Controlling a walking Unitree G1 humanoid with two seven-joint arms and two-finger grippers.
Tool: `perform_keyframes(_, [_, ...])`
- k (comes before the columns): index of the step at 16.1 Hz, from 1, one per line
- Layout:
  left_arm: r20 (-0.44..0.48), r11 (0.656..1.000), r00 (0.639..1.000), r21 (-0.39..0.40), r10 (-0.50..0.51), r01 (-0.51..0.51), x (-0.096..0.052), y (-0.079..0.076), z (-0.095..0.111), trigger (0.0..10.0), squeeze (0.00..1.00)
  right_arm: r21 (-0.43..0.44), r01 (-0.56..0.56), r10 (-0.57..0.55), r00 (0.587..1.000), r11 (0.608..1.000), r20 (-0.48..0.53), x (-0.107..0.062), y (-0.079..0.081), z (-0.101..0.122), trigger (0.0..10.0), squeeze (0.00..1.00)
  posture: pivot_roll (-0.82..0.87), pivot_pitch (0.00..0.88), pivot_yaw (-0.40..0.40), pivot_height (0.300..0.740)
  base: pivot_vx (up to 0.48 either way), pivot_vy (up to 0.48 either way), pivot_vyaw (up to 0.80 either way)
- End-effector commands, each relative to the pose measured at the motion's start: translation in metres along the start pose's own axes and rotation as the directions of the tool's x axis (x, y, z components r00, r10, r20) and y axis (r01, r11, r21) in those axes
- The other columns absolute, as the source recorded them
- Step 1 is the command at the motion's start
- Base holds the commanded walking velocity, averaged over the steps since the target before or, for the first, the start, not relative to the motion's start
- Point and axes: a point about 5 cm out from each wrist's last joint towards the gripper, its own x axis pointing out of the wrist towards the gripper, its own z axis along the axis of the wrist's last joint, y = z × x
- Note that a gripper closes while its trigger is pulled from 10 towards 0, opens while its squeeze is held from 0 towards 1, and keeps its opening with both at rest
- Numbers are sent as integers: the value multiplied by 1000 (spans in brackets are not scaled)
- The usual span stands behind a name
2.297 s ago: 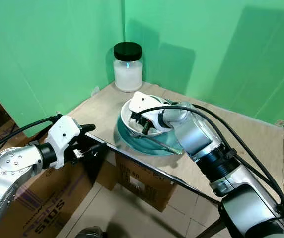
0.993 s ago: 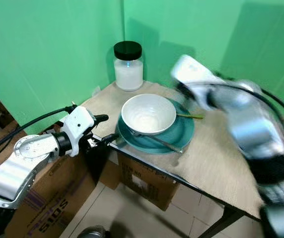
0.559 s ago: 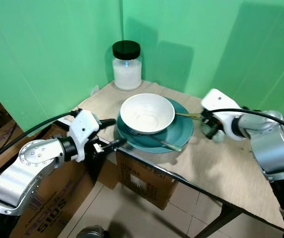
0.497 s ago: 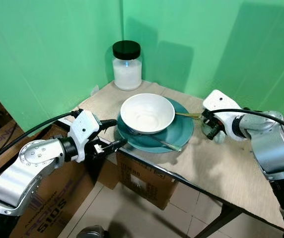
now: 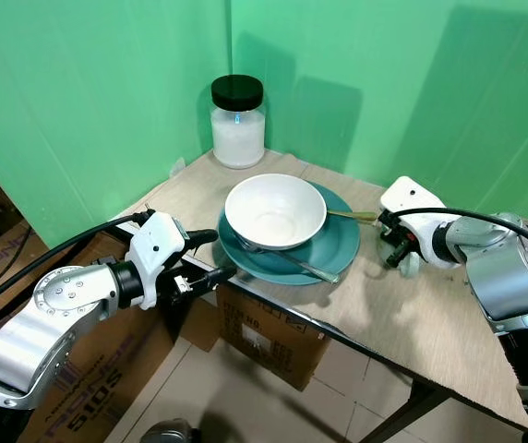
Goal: Setting the table
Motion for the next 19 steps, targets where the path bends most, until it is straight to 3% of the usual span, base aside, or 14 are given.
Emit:
perform_keyframes(1, [-5, 1000, 1000, 7, -12, 12, -1, -2, 1, 10000, 0, -13, 20, -20, 1000, 1000, 14, 1, -3, 5, 10000, 173, 119, 0, -38, 740, 0, 0, 0])
perform_keyframes(2, [-9, 1000, 1000, 10, -13, 13, -2, -2, 1, 10000, 0, 10, 41, -42, 999, 999, 17, 2, -7, 4, 10000, 1000, 119, 0, -36, 740, 0, 0, 0])
perform_keyframes(9, [-15, 999, 1000, 32, -1, 2, -4, 2, 2, 10000, 0, 21, 80, -82, 992, 997, 101, -26, -13, 14, 10000, 1000, 111, 0, -13, 740, 0, 0, 0])
perform_keyframes(11, [8, 998, 999, 38, 45, -45, -4, 8, 6, 10000, 0, 67, 168, -178, 966, 984, 189, -57, -25, 26, 10000, 1000, 102, 0, -2, 740, 0, 0, 0])
perform_keyframes(12, [21, 995, 996, 31, 92, -92, -3, 13, 8, 10000, 0, 131, 199, -228, 935, 971, 270, -65, -25, 35, 10000, 1000, 102, 0, -2, 740, 0, 0, 0])
perform_keyframes(13, [50, 983, 982, 23, 180, -181, -2, 19, 11, 10000, 0, 211, 206, -279, 863, 956, 422, -60, -12, 48, 10000, 1000, 93, 0, 7, 740, 0, 0, 0])
perform_keyframes(14, [78, 957, 954, 11, 288, -290, -1, 27, 12, 10000, 0, 325, 145, -315, 765, 934, 561, -51, 13, 59, 10000, 1000, 97, 0, 8, 740, 0, 0, 0])
perform_keyframes(15, [84, 944, 941, 6, 327, -328, -1, 30, 12, 10000, 0, 367, 104, -320, 734, 924, 599, -48, 24, 61, 10000, 1000, 97, 0, 8, 740, 0, 0, 0])
perform_keyframes(16, [77, 903, 899, -26, 430, -429, -3, 37, 11, 10000, 0, 477, 59, -374, 707, 877, 600, -38, 46, 58, 10000, 0, 99, 0, 11, 740, 0, 277, -725])
perform_keyframes(17, [82, 892, 888, -28, 452, -451, -4, 38, 11, 10000, 0, 493, 49, -380, 703, 869, 601, -36, 51, 58, 10000, 0, 99, 0, 12, 740, 0, 277, -725])
perform_keyframes(18, [98, 862, 856, -51, 507, -505, -6, 42, 13, 10000, 0, 560, 41, -426, 696, 827, 579, -30, 60, 53, 10000, 0, 102, 0, 12, 740, 0, 480, -744])
perform_keyframes(19, [109, 842, 837, -17, 537, -539, -8, 44, 16, 10000, 0, 613, 48, -471, 689, 788, 552, -28, 63, 49, 10000, 0, 104, 0, 17, 740, 0, 0, -750])
